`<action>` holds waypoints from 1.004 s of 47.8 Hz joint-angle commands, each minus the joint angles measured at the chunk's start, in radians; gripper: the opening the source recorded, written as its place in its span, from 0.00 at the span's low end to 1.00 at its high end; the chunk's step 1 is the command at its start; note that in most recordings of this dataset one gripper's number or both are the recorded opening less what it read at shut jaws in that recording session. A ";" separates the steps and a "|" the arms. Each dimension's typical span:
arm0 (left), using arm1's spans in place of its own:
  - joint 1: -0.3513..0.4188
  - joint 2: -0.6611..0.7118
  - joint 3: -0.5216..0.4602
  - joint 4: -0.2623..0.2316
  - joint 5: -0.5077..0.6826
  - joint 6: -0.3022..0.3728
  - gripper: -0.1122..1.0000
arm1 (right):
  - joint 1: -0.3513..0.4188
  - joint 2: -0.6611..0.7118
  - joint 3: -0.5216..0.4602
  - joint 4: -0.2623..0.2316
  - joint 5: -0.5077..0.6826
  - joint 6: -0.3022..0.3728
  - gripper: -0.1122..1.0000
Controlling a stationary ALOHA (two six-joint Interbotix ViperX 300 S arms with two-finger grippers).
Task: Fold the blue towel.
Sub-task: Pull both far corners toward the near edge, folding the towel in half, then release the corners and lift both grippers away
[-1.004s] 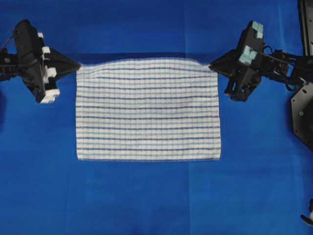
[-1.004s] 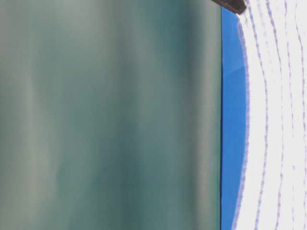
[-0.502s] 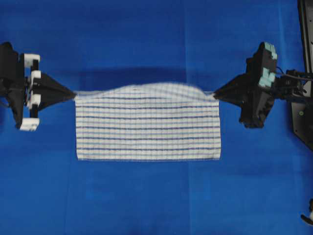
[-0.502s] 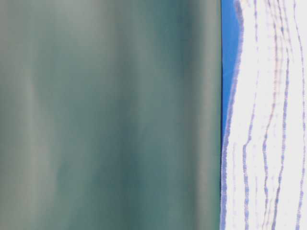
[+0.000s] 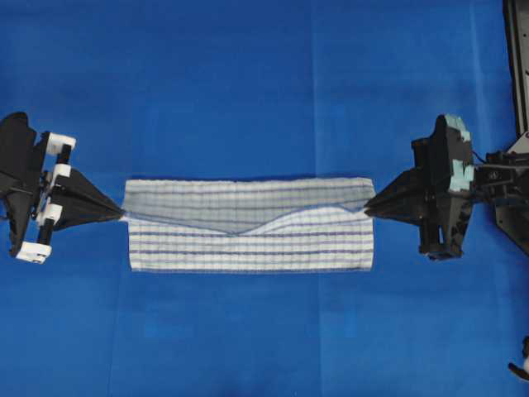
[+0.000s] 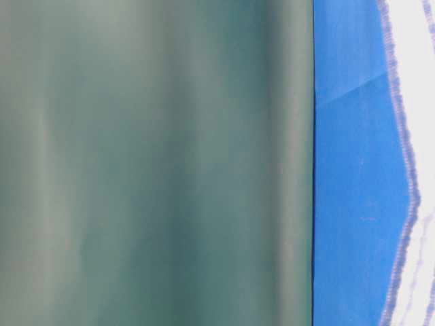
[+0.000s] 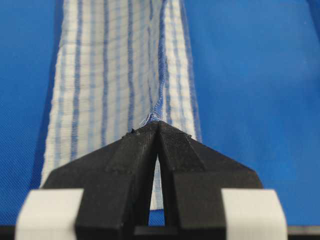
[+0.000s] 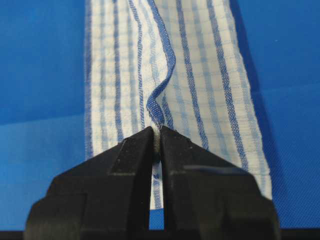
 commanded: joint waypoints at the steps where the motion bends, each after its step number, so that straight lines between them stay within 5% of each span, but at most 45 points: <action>1: -0.005 0.014 -0.028 -0.002 -0.005 -0.002 0.10 | 0.009 0.006 -0.015 0.005 -0.008 0.002 0.16; 21: -0.069 0.064 -0.041 -0.002 0.005 -0.003 0.10 | 0.046 0.025 -0.018 0.011 -0.005 0.003 0.16; 41: -0.091 0.181 -0.071 -0.003 0.018 -0.009 0.11 | 0.103 0.183 -0.069 0.072 -0.003 0.003 0.16; 48: -0.091 0.183 -0.071 -0.011 0.021 -0.038 0.18 | 0.104 0.189 -0.075 0.074 0.003 0.003 0.40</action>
